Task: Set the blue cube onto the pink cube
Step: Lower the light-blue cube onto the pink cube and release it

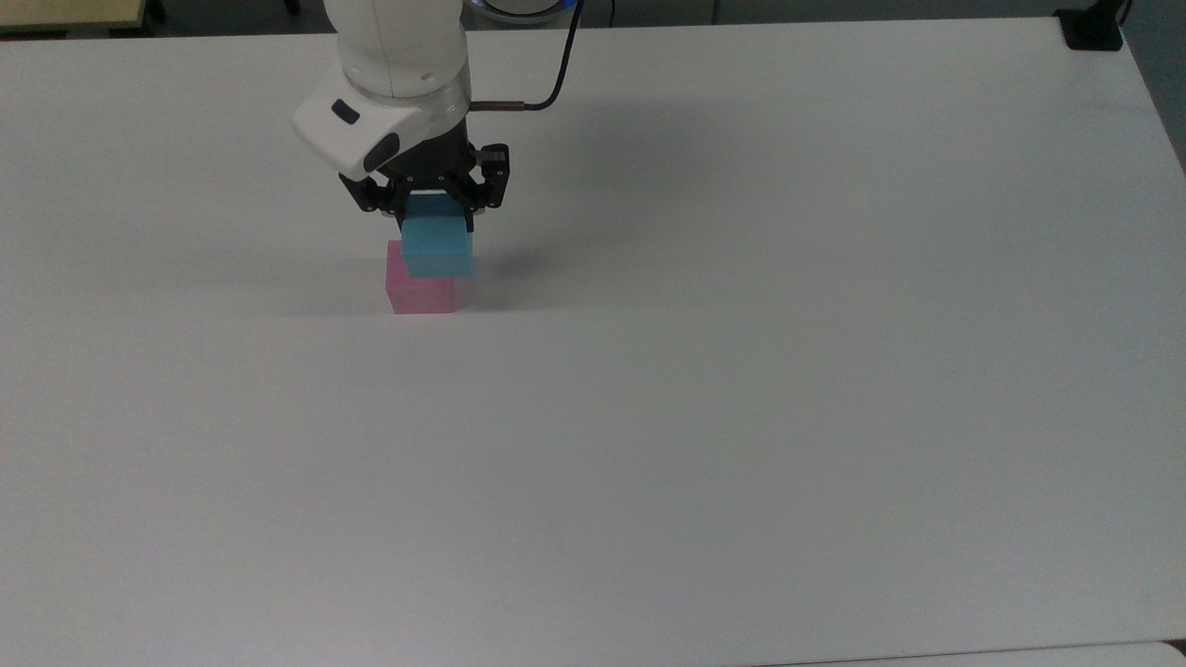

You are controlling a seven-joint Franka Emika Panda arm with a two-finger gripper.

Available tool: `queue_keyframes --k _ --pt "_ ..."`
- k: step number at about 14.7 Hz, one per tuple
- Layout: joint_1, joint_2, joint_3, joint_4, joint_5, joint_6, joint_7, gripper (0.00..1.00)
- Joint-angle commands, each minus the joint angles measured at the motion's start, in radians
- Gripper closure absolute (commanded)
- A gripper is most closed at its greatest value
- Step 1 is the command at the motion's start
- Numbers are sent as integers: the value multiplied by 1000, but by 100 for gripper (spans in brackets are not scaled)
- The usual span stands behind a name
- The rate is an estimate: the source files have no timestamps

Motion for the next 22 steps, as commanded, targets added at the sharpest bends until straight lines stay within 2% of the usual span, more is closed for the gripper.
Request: queue_keyframes --k 1,7,9,10,11,13,17,19,22 --pt "-20 -23 -6 -66 -15 0 -47 91" --pt "-48 41 -6 -69 -41 39 -47 89" --pt "-48 59 -6 -67 -46 55 -44 84" --pt "-48 62 -6 -69 -46 65 -43 72" --pt "-48 69 -6 -69 -46 67 -43 55" --pt "-48 72 -6 -69 -46 67 -41 0" --pt "-51 56 -8 -60 -44 44 -28 0" --pt "-49 35 -6 -19 -43 -17 -8 0" --pt "-52 -45 -5 15 -40 -42 38 0"
